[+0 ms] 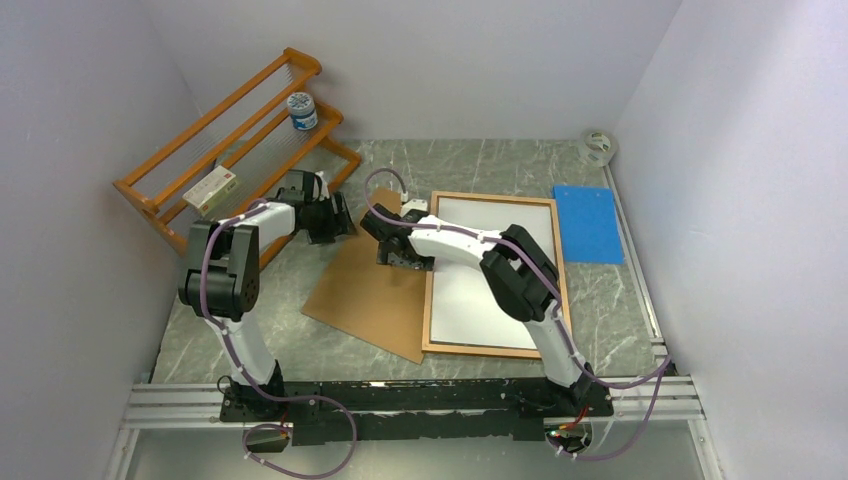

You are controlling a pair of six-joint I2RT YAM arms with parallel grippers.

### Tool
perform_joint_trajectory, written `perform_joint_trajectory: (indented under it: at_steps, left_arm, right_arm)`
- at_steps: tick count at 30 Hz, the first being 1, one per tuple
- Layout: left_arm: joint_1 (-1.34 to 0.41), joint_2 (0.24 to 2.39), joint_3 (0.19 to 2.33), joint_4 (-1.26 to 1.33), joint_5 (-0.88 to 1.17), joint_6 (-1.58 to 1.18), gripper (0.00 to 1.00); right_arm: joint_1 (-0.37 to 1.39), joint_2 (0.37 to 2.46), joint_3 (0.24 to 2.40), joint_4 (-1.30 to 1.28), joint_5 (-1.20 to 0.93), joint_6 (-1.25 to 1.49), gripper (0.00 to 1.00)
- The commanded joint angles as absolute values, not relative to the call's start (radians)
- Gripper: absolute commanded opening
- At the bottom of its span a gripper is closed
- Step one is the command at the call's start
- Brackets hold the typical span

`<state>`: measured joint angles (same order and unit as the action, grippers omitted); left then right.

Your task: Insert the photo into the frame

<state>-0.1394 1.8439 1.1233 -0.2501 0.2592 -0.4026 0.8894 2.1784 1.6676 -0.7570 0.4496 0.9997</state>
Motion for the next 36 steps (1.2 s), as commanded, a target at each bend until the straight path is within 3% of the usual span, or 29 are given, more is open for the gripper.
perform_joint_trajectory:
  at_steps: [1,7,19,27,32,36]
  left_arm:
    - [-0.145,1.915,1.056,-0.302,0.426,-0.442,0.73]
    - [-0.139,1.803,0.945,-0.32,0.269,-0.571,0.69]
    - [-0.138,1.4,0.634,-0.334,0.045,-0.725,0.66]
    - [-0.14,1.194,0.664,-0.329,0.156,-0.656,0.72]
    - [-0.141,1.216,0.682,-0.296,0.236,-0.654,0.72]
    - [-0.141,1.256,0.676,-0.276,0.267,-0.66,0.7]
  right_arm:
    - [0.867,2.201,1.635,-0.709,0.387,0.909,0.86]
    - [0.838,2.204,1.536,-0.531,0.196,0.79,0.84]
    - [0.85,2.327,1.639,-0.449,-0.049,0.657,0.82]
    - [0.857,2.22,1.722,-0.54,0.143,0.612,0.8]
    - [0.85,2.036,1.678,-0.56,0.304,0.595,0.8]
    - [0.822,2.012,1.661,-0.664,0.432,0.631,0.78]
